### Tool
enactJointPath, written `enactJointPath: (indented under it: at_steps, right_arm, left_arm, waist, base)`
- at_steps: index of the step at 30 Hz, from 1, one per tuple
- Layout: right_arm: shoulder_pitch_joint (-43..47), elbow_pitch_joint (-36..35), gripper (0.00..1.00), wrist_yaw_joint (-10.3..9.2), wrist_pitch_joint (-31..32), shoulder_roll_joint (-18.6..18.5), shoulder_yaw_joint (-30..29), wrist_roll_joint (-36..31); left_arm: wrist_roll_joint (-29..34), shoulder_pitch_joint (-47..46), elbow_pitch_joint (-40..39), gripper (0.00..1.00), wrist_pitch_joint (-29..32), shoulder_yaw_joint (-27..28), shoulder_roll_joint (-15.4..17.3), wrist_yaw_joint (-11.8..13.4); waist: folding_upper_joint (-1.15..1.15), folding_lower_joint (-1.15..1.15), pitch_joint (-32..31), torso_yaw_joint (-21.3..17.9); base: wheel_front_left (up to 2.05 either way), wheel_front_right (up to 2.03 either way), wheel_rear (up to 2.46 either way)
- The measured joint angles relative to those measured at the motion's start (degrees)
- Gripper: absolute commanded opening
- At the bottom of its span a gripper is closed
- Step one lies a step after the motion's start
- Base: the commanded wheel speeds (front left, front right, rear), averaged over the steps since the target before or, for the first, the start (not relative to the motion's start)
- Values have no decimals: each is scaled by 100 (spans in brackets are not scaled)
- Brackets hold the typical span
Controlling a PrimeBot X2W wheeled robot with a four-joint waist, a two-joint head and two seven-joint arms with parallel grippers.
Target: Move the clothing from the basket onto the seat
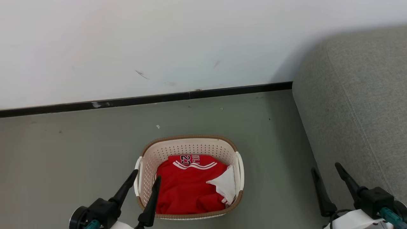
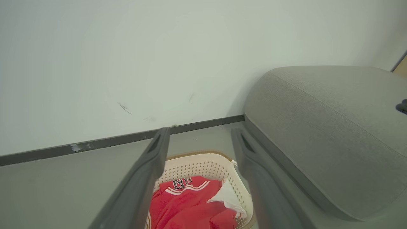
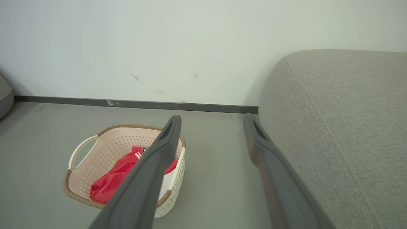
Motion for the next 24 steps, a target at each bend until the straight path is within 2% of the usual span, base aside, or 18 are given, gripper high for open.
enactJointPath:
  at_steps: [4, 11, 24]
  right_arm:
    - [-26, -43, 100, 0, 0, 15, 32, -1]
    - [-225, -140, 100, 0, -1, 27, 60, -1]
    - [-773, -342, 100, 0, -1, 33, 213, 0]
  left_arm:
    - [-35, -164, 145, 100, 0, -327, 46, -2]
    - [10, -742, 218, 100, 227, -748, 345, -3]
    - [10, -1870, 891, 100, 1400, -1162, 392, -3]
  waist:
    - [0, 0, 183, -30]
    - [0, 0, 552, -87]
    - [0, -1, 1390, -225]
  base:
    - [0, 0, 0]
    - [0, 0, 0]
    - [0, 0, 0]
